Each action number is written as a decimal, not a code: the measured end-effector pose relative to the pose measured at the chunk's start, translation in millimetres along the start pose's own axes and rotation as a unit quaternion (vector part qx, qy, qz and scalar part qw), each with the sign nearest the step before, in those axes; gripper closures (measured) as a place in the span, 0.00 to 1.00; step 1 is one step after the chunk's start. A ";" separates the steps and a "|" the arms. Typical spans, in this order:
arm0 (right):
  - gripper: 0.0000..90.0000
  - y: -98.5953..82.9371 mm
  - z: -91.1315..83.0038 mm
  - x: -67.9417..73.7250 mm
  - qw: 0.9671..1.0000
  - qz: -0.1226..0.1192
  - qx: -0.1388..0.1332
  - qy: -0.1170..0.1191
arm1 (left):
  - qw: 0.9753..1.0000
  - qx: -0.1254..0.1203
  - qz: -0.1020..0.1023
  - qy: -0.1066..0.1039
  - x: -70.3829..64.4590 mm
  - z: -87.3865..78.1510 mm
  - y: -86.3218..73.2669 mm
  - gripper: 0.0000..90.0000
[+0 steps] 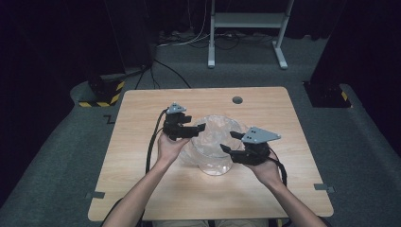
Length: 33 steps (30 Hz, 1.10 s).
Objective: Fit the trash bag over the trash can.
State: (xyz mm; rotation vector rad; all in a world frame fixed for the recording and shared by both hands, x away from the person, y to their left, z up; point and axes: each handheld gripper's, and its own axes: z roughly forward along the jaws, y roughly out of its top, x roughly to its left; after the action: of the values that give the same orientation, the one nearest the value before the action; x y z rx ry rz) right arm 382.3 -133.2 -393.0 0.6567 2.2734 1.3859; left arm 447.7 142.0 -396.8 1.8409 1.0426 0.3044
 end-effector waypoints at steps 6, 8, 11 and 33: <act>0.46 7.2 17.6 5.3 0.997 -0.017 0.026 0.065 | 1.000 0.005 -0.005 0.006 3.2 -12.4 -7.9 0.31; 0.49 10.7 21.2 11.2 0.995 -0.040 0.031 0.081 | 1.000 0.000 -0.017 0.005 5.4 -18.0 -10.6 0.31; 0.48 15.0 25.1 14.9 0.994 -0.058 0.032 0.091 | 1.000 -0.002 -0.022 0.008 7.9 -25.4 -14.7 0.31; 0.49 21.9 65.4 -56.4 0.992 0.050 0.104 0.054 | 1.000 -0.001 -0.014 0.004 -2.9 -54.9 -34.2 0.31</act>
State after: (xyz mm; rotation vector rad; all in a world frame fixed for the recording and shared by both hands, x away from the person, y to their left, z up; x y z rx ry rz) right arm 468.4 -110.5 -396.4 0.7892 2.5266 1.2661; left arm 395.1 179.6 -396.9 1.8224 1.0729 0.2962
